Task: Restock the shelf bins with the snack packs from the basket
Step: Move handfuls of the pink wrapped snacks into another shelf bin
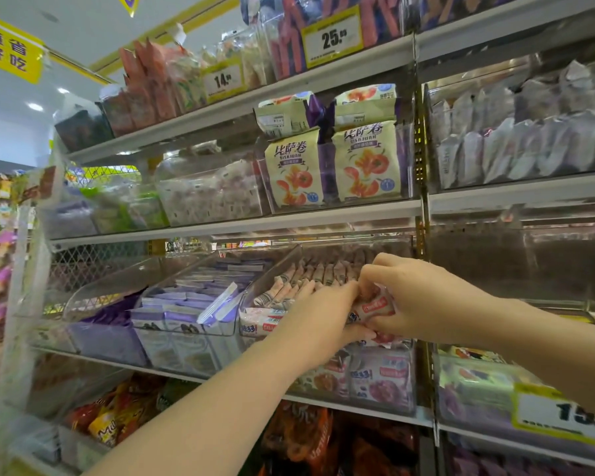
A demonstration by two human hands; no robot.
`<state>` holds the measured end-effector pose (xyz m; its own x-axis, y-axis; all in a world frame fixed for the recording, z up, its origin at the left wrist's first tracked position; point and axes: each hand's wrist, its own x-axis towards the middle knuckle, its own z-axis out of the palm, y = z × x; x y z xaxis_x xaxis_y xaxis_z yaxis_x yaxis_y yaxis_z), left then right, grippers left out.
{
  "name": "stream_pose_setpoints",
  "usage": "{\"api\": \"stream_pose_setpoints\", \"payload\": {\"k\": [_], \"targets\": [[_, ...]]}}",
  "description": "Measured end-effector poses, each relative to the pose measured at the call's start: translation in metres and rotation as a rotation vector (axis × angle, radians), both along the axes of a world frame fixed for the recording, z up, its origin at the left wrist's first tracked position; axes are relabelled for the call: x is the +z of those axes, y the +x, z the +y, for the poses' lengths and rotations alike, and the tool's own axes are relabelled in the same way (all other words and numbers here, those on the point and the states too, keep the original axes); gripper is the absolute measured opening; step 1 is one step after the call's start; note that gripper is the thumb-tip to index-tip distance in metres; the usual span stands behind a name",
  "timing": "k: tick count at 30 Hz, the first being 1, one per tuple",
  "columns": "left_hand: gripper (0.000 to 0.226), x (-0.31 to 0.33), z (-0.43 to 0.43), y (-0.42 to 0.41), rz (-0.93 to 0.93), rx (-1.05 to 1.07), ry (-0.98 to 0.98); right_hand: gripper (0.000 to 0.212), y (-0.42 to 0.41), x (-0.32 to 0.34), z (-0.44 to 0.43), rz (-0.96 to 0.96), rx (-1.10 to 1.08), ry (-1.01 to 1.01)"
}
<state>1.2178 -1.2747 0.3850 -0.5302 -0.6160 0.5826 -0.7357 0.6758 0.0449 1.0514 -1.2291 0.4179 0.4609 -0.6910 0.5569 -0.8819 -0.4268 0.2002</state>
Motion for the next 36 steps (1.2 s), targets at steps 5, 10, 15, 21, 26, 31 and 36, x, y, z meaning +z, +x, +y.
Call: {"api": "stream_pose_setpoints", "payload": {"k": [5, 10, 15, 21, 26, 31, 36], "targets": [[0.044, -0.015, -0.003, 0.011, -0.046, 0.017, -0.171, 0.034, 0.009, -0.014, -0.001, 0.083, 0.021, -0.025], [0.056, -0.024, -0.007, 0.021, 0.051, -0.028, -0.217, 0.042, 0.006, -0.03, -0.007, 0.038, 0.074, -0.089], [0.047, -0.041, -0.008, 0.026, 0.169, -0.1, -0.321, 0.055, -0.008, -0.024, 0.001, 0.005, 0.134, 0.03], [0.037, -0.048, -0.011, 0.025, 0.271, -0.141, -0.329, 0.031, -0.016, 0.009, 0.008, -0.046, 0.107, 0.222], [0.038, -0.057, -0.011, 0.024, 0.54, -0.192, -0.132, 0.024, -0.018, 0.028, 0.013, -0.107, 0.064, 0.175], [0.031, -0.046, -0.011, 0.024, 0.885, -0.22, -0.034, 0.026, -0.015, 0.025, 0.01, -0.191, 0.105, 0.174], [0.036, -0.041, -0.013, 0.033, 0.975, -0.174, -0.077, 0.027, -0.005, -0.004, -0.006, 0.028, 0.011, 0.078]]}}
